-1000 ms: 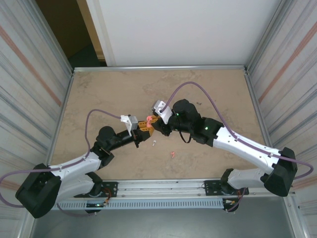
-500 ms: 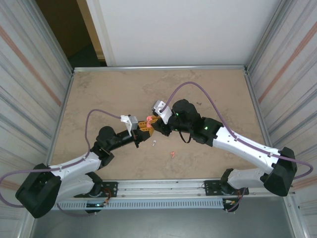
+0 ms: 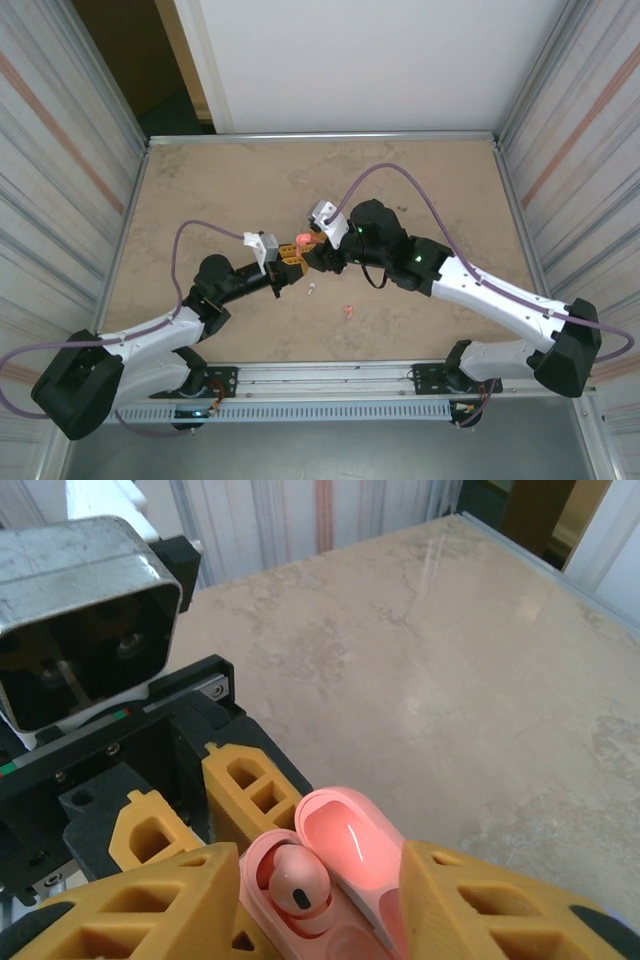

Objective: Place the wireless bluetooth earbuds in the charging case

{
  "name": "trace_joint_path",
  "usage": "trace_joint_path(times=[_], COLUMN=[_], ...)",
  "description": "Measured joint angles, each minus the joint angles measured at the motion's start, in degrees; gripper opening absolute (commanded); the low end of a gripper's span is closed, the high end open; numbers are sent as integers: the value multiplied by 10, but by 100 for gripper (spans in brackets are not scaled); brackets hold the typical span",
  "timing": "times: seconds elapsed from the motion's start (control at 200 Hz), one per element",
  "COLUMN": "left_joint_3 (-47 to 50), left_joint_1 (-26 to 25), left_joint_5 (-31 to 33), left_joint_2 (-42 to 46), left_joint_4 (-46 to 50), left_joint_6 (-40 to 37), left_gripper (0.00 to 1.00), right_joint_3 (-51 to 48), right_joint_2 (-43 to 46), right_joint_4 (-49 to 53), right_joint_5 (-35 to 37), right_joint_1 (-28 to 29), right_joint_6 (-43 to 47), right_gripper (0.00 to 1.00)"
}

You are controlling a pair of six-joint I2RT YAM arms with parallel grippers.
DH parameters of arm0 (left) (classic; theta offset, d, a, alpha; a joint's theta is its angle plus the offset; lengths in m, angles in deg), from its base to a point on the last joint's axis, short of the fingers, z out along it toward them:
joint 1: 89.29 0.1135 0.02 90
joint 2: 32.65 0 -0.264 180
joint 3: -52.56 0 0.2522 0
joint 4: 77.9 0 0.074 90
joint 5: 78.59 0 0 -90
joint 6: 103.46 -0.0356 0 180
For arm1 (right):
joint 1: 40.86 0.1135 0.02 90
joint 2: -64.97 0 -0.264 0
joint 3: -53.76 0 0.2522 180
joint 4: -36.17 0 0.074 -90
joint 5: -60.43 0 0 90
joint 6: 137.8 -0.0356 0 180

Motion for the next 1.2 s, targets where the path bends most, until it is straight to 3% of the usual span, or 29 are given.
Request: trace_joint_path(times=[0.266, 0.451, 0.526, 0.902, 1.203], left_joint_3=[0, 0, 0, 0, 0], left_joint_1=[0, -1, -1, -1, -1], left_joint_5=[2, 12, 21, 59, 77], left_joint_2=[8, 38, 58, 160, 195], left_joint_4=[7, 35, 52, 121, 151], left_joint_6=[-1, -10, -17, -41, -53], left_gripper=[0, 0, 0, 0, 0], right_joint_3=[-6, -49, -70, -164, -214], right_joint_2=[40, 98, 116, 226, 254], right_joint_4=[-15, -44, -53, -53, -3], right_joint_5=[-3, -12, -12, 33, 78], right_joint_1=[-9, -50, -66, -104, -111], right_joint_6=[-19, -53, -70, -165, -263], right_gripper=[74, 88, 100, 99, 99])
